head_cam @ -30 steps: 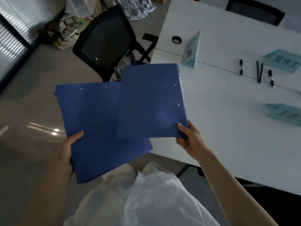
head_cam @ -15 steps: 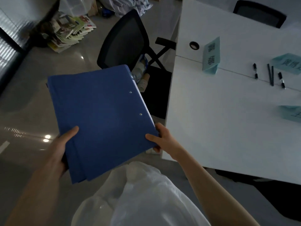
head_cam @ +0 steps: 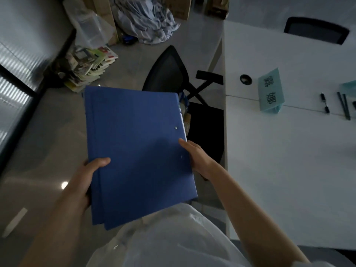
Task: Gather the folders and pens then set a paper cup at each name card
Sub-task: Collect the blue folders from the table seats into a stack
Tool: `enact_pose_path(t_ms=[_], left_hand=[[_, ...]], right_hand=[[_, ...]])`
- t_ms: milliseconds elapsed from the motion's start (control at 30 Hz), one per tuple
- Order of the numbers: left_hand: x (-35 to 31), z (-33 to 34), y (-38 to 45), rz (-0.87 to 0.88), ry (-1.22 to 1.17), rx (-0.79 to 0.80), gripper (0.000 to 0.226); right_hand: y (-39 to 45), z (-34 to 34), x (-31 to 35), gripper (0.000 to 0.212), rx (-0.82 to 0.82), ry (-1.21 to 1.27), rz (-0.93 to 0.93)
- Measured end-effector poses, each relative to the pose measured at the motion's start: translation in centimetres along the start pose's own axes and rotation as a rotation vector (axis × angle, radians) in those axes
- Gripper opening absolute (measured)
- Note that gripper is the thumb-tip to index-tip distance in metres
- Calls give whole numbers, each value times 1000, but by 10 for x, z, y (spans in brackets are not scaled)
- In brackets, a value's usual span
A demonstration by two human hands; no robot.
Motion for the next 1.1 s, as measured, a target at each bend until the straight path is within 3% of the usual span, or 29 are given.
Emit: enact_pose_path(t_ms=[100, 167, 233, 467, 700, 867, 900, 1033, 1100], left_hand=[[-37, 16, 28, 29, 48, 50, 46], [-64, 29, 51, 50, 60, 78, 25], [-83, 40, 68, 64, 72, 90, 16], [-153, 71, 128, 37, 131, 106, 30], [-227, 94, 205, -21, 201, 172, 19], [-317, 106, 285, -72, 289, 269, 20], [-329, 108, 295, -76, 307, 304, 26], [-390, 123, 356, -133, 459, 417, 91], [-410, 134, 385, -158, 479, 433, 98]], right_hand=[[25, 2, 35, 50, 93, 207, 60], [40, 1, 62, 43, 104, 284, 85], [53, -1, 81, 44, 64, 323, 86], [101, -1, 143, 42, -22, 383, 45], [167, 3, 206, 51, -193, 434, -66], [231, 25, 273, 59, -295, 505, -70], [238, 29, 281, 58, -309, 506, -74], [273, 46, 319, 53, -379, 574, -61], [288, 50, 333, 50, -419, 604, -39]])
Point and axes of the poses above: each hand's wrist, its own y-axis towards the middle knuckle, its own z-axis out of the palm, x = y × z, the point moved 2 cm from there along y, towards the middle knuckle, and after that the axes turned 15 degrees about -y, right-handed, at the moved point
